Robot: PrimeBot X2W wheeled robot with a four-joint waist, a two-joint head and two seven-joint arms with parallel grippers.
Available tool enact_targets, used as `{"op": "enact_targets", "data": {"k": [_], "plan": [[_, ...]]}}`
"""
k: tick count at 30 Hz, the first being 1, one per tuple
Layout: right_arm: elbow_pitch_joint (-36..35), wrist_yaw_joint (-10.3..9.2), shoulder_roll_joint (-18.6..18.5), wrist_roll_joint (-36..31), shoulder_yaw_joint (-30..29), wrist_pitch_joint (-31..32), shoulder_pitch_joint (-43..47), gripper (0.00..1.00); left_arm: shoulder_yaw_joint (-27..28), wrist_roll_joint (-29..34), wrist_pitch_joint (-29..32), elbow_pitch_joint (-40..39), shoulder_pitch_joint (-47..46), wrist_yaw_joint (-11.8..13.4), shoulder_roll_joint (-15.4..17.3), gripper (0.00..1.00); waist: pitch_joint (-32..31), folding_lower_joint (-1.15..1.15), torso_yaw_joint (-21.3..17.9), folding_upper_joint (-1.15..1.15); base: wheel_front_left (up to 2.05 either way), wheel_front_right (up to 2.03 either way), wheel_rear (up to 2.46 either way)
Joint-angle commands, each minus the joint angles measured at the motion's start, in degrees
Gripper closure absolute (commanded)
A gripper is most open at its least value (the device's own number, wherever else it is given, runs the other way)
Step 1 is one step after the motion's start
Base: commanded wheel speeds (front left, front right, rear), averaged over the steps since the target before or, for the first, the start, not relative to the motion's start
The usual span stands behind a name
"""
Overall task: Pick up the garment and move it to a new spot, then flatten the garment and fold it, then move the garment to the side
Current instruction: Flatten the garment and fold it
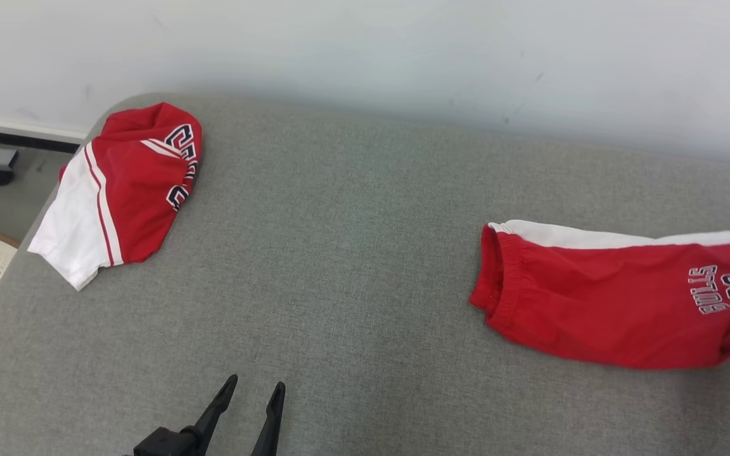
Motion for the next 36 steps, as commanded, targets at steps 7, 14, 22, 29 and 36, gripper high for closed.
{"op": "enact_targets", "data": {"k": [7,14,22,29,36], "plan": [[-8.6,0.05,4.6,-0.8,1.4,0.3,5.5,1.00,-0.2,-1.1,-0.1,0.2,2.5,0.0,0.1,0.00,-3.4,0.00,-1.3,0.00,0.00,0.00,0.00],[-13.2,0.05,9.0,2.6,9.2,1.9,7.8,1.00,-0.5,-1.5,-0.2,0.3,3.4,0.0,0.2,0.00,-5.3,0.00,-1.9,0.00,0.00,0.00,0.00],[-13.4,0.05,12.6,9.2,19.4,5.4,6.5,1.00,-1.3,-1.9,0.1,0.4,3.2,-0.3,-0.2,0.00,-5.9,0.00,-1.6,0.00,0.00,0.00,0.00],[-7.6,0.05,15.3,11.3,21.0,5.3,3.0,1.00,-2.2,-2.0,0.2,1.0,2.7,-0.8,-0.8,0.00,-4.9,0.00,1.5,0.00,0.00,0.00,0.00],[-1.4,0.05,16.7,10.5,21.2,4.3,-0.6,1.00,-2.3,-2.2,-0.3,2.0,1.8,-1.4,-1.4,0.00,-2.9,0.00,5.2,0.00,0.00,0.00,0.00]]}}
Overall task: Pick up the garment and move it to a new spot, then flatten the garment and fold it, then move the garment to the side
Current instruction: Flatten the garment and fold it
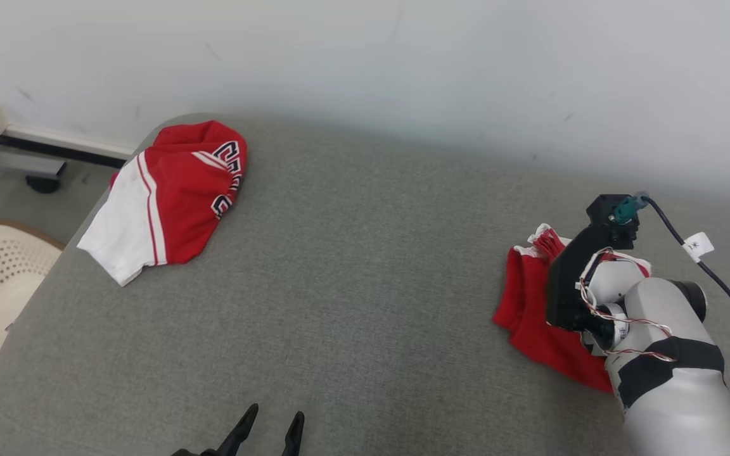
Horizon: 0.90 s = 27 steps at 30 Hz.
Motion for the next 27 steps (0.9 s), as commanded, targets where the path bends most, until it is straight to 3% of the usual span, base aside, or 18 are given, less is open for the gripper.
{"op": "enact_targets", "data": {"k": [1,11,12,13,19,23,27], "plan": [[0.5,0.05,0.3,-0.3,0.4,-0.3,-0.3,1.00,0.0,-0.5,-0.3,0.3,-0.5,-0.1,-0.3,0.00,1.5,0.00,1.7,0.00,0.00,0.00,0.00],[5.1,0.05,1.3,3.2,5.0,-2.3,-0.9,1.00,0.3,-0.7,-0.8,1.5,-1.0,-0.1,-0.8,0.00,1.8,0.00,2.7,0.00,0.00,0.00,0.00],[5.1,0.05,1.4,3.8,5.5,-2.5,-0.9,0.20,0.4,-0.6,-0.9,1.4,-1.0,0.0,-0.7,0.00,1.6,0.00,2.5,0.00,0.00,0.00,0.00],[5.0,0.05,1.4,4.7,6.0,-2.6,-0.9,0.00,0.5,-0.6,-0.9,1.4,-0.9,0.0,-0.6,0.00,1.4,0.00,2.2,0.00,0.00,0.00,0.00],[1.3,0.05,0.2,11.2,9.4,-2.0,0.3,0.00,0.5,-0.7,-0.9,1.3,-0.3,0.4,-0.3,0.00,0.1,0.00,0.6,0.00,0.00,0.00,0.00],[-5.9,0.05,-3.7,15.0,10.1,-3.5,2.8,0.00,0.5,-0.8,-0.9,1.0,0.4,0.8,-0.1,0.00,-1.1,0.00,-1.2,0.00,0.00,0.00,0.00],[-10.5,0.05,-7.6,12.8,7.3,-6.9,7.0,0.00,0.4,-0.8,-1.0,0.7,0.4,0.7,0.2,0.00,-1.4,0.00,-2.1,0.00,0.00,0.00,0.00]]}}
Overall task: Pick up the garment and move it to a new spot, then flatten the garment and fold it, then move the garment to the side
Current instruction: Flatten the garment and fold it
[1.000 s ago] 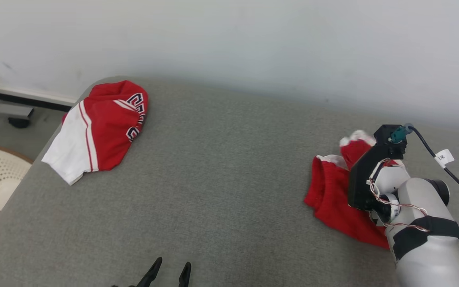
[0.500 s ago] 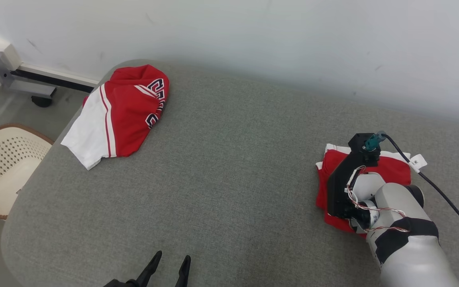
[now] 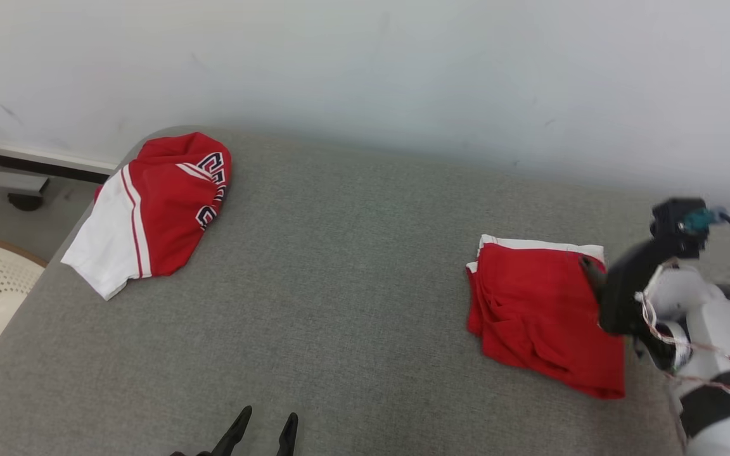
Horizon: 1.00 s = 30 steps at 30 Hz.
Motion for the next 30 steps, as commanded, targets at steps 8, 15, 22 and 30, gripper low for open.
{"op": "enact_targets", "data": {"k": [8,15,22,30], "plan": [[3.1,0.06,3.4,-5.3,-1.8,-6.7,6.4,1.00,-0.4,-0.3,-0.3,-0.2,-1.4,-0.5,-0.4,0.00,1.7,0.00,-0.4,0.00,0.00,0.00,0.00],[7.9,0.06,7.3,-5.4,4.1,-9.8,6.0,1.00,-0.7,-0.6,-0.2,0.7,-2.0,-0.7,-0.6,0.00,1.7,0.00,1.2,0.00,0.00,0.00,0.00],[6.0,0.06,9.2,-0.6,14.2,-8.7,9.4,1.00,-0.2,-1.0,0.0,0.6,-0.6,-0.1,0.2,0.00,-0.2,0.00,0.7,0.00,0.00,0.00,0.00],[-1.9,0.05,9.4,5.5,20.2,-10.8,11.8,0.00,-0.1,-1.2,-0.2,0.1,0.1,0.3,0.3,0.00,-1.8,0.00,-2.3,0.00,0.00,0.00,0.00]]}}
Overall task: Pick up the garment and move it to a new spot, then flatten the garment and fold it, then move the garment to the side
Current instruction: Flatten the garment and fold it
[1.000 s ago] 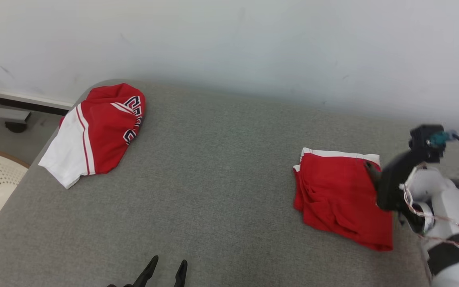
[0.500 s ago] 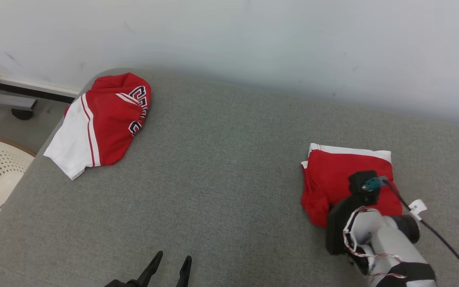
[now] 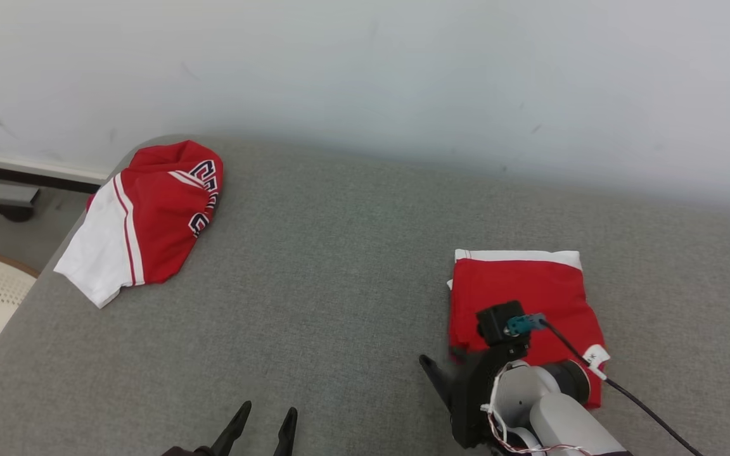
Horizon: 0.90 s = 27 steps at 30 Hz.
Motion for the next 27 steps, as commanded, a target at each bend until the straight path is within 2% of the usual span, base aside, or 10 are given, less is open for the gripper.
{"op": "enact_targets", "data": {"k": [1,4,7,10,15,22,27], "plan": [[-1.8,0.07,-0.2,0.6,-1.4,-1.5,1.2,0.00,0.2,0.2,-0.3,-0.2,1.0,0.1,0.2,0.00,-1.0,0.00,-1.2,0.00,0.00,0.00,0.00],[-4.3,0.07,-0.4,0.8,-3.8,-3.3,3.2,0.00,0.4,0.7,-0.6,-0.3,1.1,0.0,0.4,0.00,-1.7,0.00,-2.1,0.00,0.00,0.00,0.00],[-9.2,0.07,-0.3,-0.3,-8.6,-6.6,6.7,0.00,1.4,1.3,-0.9,-0.3,1.4,0.5,0.6,0.00,-2.9,0.00,-3.9,0.00,0.00,0.00,0.00],[-16.9,0.07,0.0,-0.3,-13.8,-11.1,13.2,0.00,4.0,1.6,-1.1,-0.6,2.4,1.5,0.5,0.00,-4.3,0.00,-6.4,0.00,0.00,0.00,0.00],[-24.5,0.07,0.2,-1.9,-18.7,-14.8,21.0,0.00,8.5,0.4,-1.2,0.5,4.0,3.1,-0.4,0.00,-5.4,0.00,-10.1,0.00,0.00,0.00,0.00],[-27.5,0.07,0.3,-4.4,-25.4,-16.8,27.8,0.00,13.4,0.0,-1.2,0.9,5.3,5.1,-1.1,0.00,-6.6,0.00,-13.4,0.00,0.00,0.00,0.00],[-26.8,0.07,0.3,-6.1,-26.3,-16.7,29.4,0.00,17.1,0.3,-1.2,0.4,7.1,5.4,-1.6,0.00,-7.0,0.00,-15.6,0.00,0.00,0.00,0.00]]}}
